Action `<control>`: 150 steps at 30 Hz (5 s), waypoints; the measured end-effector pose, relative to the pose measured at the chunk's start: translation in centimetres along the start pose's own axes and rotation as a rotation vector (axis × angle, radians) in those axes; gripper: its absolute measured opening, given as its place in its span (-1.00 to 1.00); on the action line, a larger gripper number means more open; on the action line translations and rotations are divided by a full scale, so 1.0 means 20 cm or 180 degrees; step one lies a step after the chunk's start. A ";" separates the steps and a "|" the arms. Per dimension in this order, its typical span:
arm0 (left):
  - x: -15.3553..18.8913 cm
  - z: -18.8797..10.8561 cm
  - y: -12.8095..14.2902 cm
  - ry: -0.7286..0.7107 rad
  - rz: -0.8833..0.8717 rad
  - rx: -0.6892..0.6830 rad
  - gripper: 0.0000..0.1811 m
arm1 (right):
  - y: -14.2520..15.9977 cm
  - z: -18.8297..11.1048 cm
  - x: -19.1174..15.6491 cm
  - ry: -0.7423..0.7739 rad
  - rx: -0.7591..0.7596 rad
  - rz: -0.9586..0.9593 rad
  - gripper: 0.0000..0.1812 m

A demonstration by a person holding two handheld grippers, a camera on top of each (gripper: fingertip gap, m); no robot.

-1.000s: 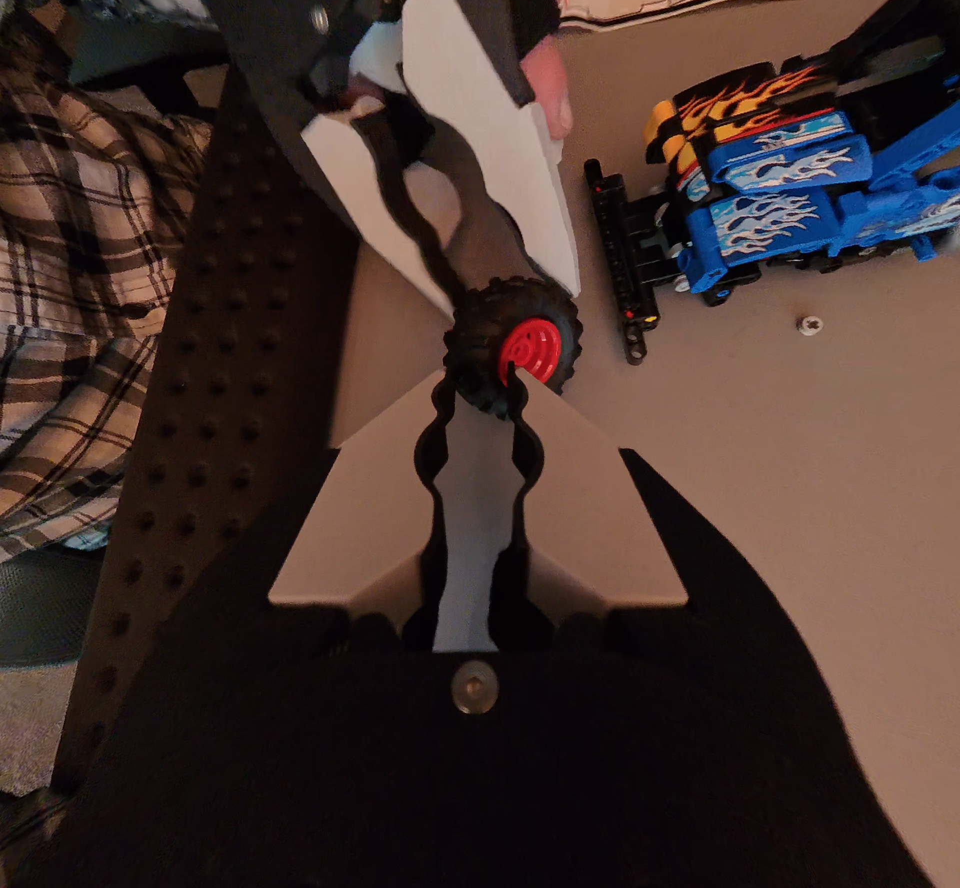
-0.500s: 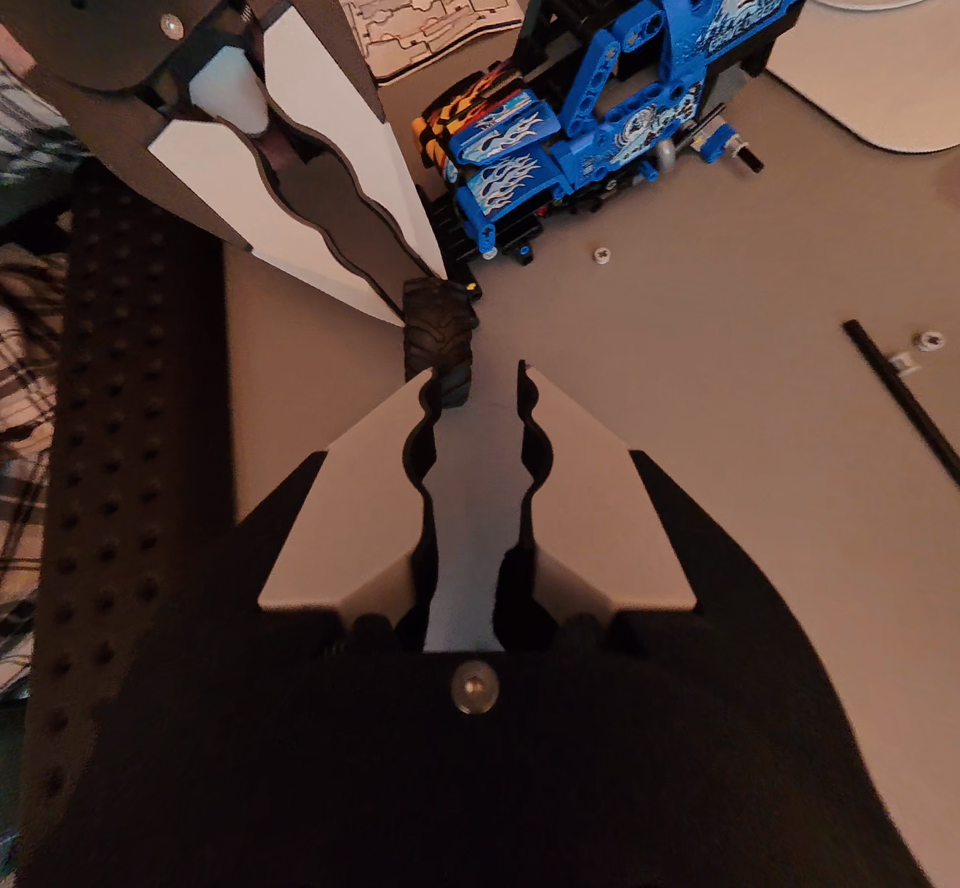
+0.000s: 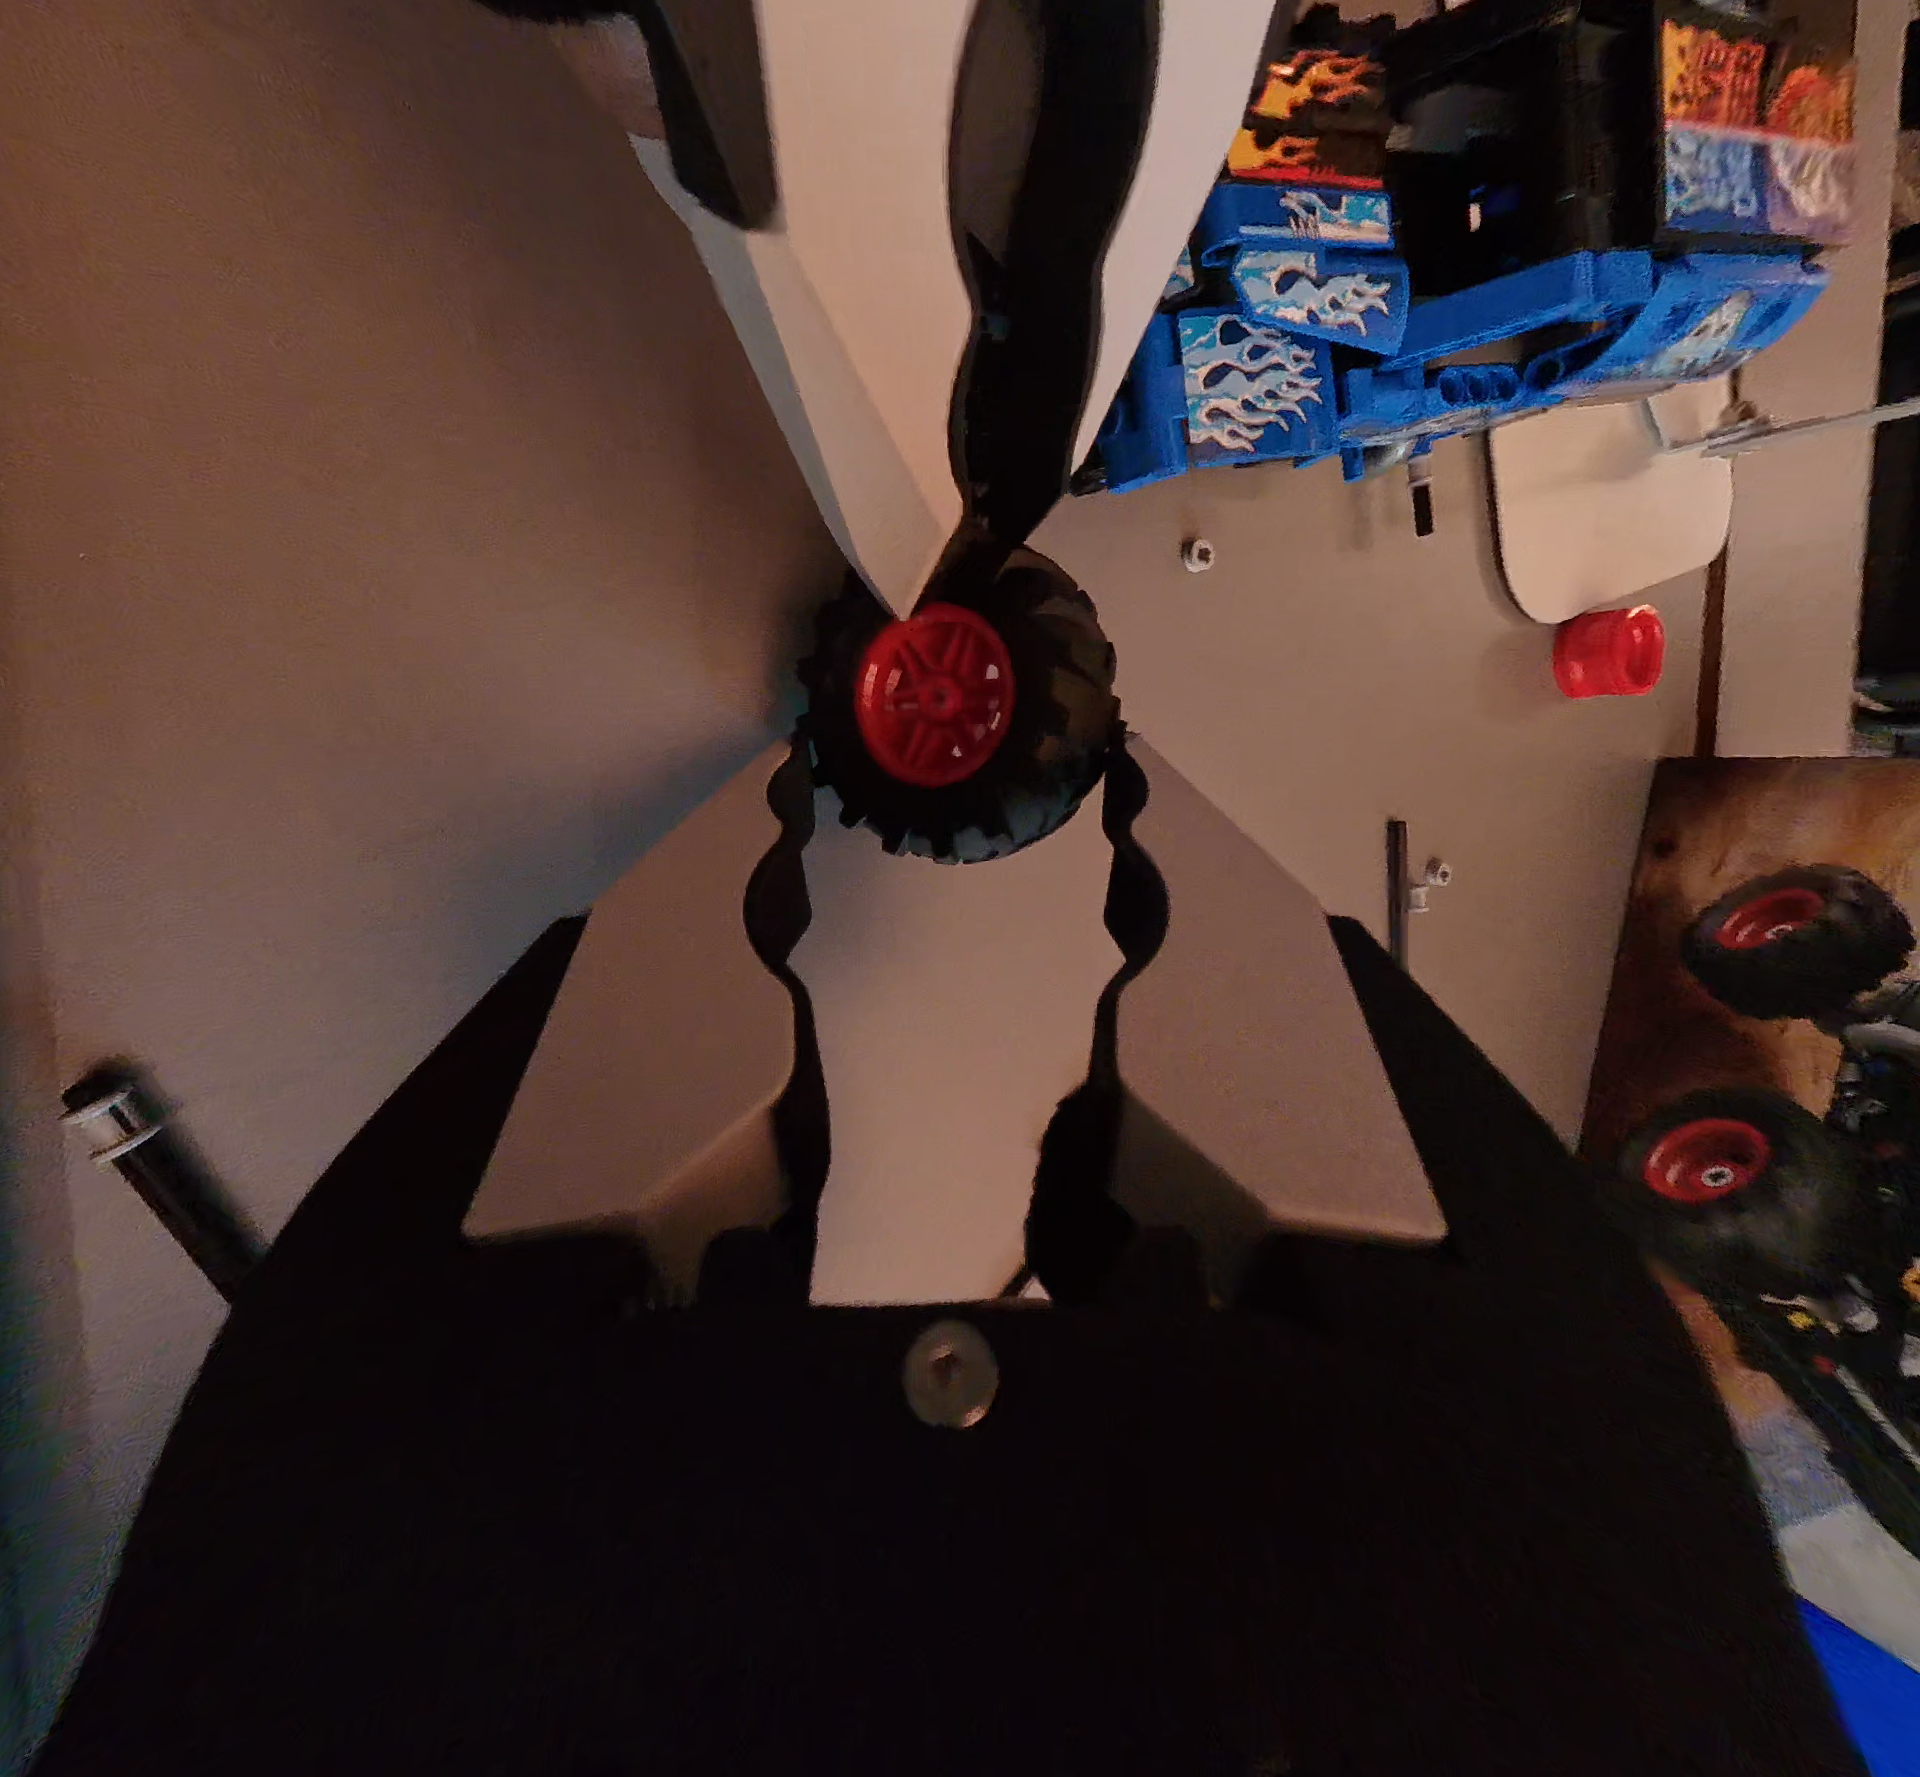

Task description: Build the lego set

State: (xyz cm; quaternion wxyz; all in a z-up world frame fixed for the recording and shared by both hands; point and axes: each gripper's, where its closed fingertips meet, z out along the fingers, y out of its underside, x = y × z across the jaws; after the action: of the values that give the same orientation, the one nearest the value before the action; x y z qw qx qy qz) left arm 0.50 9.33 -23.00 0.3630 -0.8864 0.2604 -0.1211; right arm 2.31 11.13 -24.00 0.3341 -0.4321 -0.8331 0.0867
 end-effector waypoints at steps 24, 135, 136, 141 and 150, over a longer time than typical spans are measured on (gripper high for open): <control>-0.58 -0.20 -0.05 -0.1815 -0.0570 0.0154 0.21 | 0.06 -0.01 -0.08 -0.0832 0.0302 0.0903 -0.38; -0.10 -0.17 0.12 0.0958 -0.0240 0.0151 -0.16 | 0.08 -0.02 -0.12 -0.1071 0.0395 0.0993 -0.36; -0.08 -0.14 0.16 0.0960 -0.0243 0.0060 -0.02 | 0.08 -0.02 -0.12 -0.1068 0.0391 0.0992 -0.36; -0.02 -0.06 0.16 0.1097 -0.0311 0.0084 -0.19 | 0.08 -0.02 -0.12 -0.1066 0.0390 0.0998 -0.36; -0.05 -0.08 0.14 0.0990 -0.0437 0.0265 -0.54 | 0.08 -0.02 -0.12 -0.1063 0.0402 0.1008 -0.36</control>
State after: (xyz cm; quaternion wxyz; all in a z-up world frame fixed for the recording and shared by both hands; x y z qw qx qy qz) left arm -2.07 7.29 -23.97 0.3456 -0.8569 0.2470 -0.2920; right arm 4.52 10.25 -25.58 0.2002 -0.5154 -0.7916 0.2602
